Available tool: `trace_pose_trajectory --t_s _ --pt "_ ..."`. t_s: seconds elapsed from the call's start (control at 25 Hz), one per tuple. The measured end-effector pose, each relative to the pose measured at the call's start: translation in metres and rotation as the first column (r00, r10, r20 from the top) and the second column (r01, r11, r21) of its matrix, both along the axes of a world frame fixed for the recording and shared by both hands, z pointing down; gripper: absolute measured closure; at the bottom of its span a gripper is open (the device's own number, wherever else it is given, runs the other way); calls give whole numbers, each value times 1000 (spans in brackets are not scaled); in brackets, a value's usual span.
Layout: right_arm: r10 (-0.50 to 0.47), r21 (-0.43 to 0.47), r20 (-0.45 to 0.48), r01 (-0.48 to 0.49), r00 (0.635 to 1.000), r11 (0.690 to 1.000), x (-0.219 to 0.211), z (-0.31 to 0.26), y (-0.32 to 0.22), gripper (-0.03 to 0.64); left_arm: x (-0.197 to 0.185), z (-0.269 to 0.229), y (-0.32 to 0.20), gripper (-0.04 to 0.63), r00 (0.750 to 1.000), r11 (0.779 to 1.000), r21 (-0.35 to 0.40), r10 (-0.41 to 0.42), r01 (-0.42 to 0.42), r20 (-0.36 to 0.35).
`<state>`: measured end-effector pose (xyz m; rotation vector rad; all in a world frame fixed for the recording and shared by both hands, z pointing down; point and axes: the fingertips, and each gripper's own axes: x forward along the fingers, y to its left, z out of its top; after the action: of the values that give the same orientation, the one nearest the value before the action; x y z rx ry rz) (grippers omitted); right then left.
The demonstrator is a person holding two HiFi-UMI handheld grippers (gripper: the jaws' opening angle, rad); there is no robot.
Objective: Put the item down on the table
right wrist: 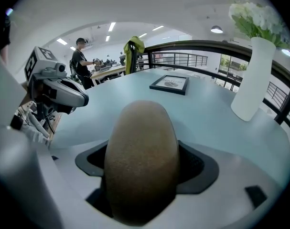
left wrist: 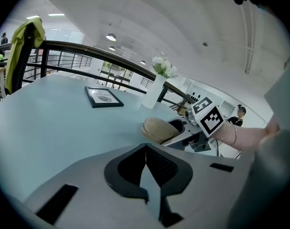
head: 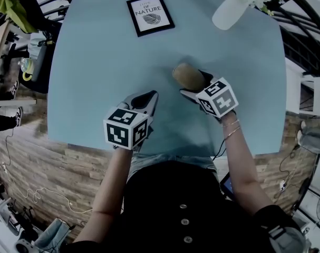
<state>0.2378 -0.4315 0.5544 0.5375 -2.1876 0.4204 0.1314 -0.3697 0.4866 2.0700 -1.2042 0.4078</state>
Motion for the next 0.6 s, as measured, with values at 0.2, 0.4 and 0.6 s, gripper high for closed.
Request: trace_pose_trajectory --t_s 0.2,0.4,0.6 --pt "-29 -4 -45 29 999 1000 -4 8 0 209 10 6 4 577 999 999 -14 48 -48 -10" --pt "-34 -5 -57 33 998 999 -6 14 -1 209 14 16 6 577 998 998 -30 55 -56 -21" --pt "-41 6 -71 41 997 999 -6 17 -3 207 5 19 2 578 999 999 -33 27 -28 -25"
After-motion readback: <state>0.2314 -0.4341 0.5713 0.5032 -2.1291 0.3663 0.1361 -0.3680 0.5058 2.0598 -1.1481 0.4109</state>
